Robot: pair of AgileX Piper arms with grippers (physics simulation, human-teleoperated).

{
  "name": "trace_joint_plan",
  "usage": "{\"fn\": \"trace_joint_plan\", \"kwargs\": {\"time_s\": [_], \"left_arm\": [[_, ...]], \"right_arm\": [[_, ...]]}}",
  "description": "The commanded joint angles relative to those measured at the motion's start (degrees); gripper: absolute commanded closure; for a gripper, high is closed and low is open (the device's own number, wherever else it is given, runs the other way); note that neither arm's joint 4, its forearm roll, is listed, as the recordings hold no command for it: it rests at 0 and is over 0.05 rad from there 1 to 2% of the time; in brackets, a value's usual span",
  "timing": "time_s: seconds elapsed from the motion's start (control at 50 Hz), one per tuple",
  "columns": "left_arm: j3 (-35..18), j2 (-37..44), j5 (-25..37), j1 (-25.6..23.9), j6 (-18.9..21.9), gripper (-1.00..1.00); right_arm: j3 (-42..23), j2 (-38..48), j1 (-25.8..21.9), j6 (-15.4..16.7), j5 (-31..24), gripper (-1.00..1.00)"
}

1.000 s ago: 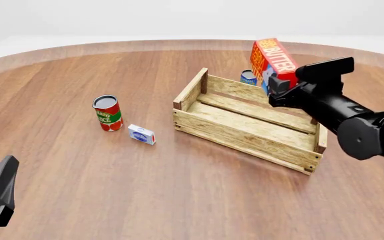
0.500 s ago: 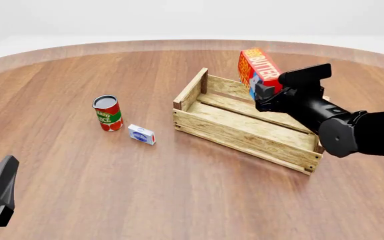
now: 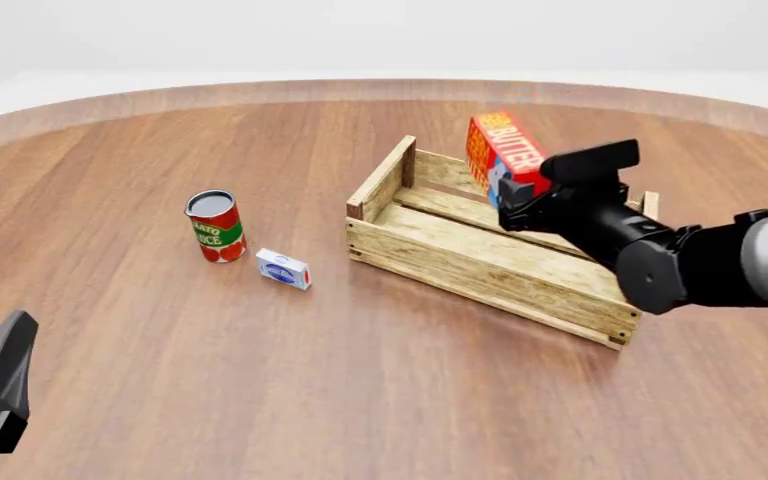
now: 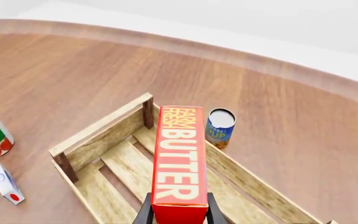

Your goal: Pick up the butter and put it in the tray.

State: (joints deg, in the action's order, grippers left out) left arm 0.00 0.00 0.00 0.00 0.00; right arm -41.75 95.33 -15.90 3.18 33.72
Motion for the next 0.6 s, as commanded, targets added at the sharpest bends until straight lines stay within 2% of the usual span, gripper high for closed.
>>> {"fn": "trace_joint_plan", "kwargs": {"time_s": [0.02, 0.6], "left_arm": [[0.0, 0.0, 0.0, 0.0, 0.0, -1.0], [0.0, 0.0, 0.0, 0.0, 0.0, -1.0]], "right_arm": [[-1.1, 0.9, 0.2, -1.4, 1.0, 1.0], [-1.4, 4.8, 0.7, -2.9, 3.3, 1.0]]}}
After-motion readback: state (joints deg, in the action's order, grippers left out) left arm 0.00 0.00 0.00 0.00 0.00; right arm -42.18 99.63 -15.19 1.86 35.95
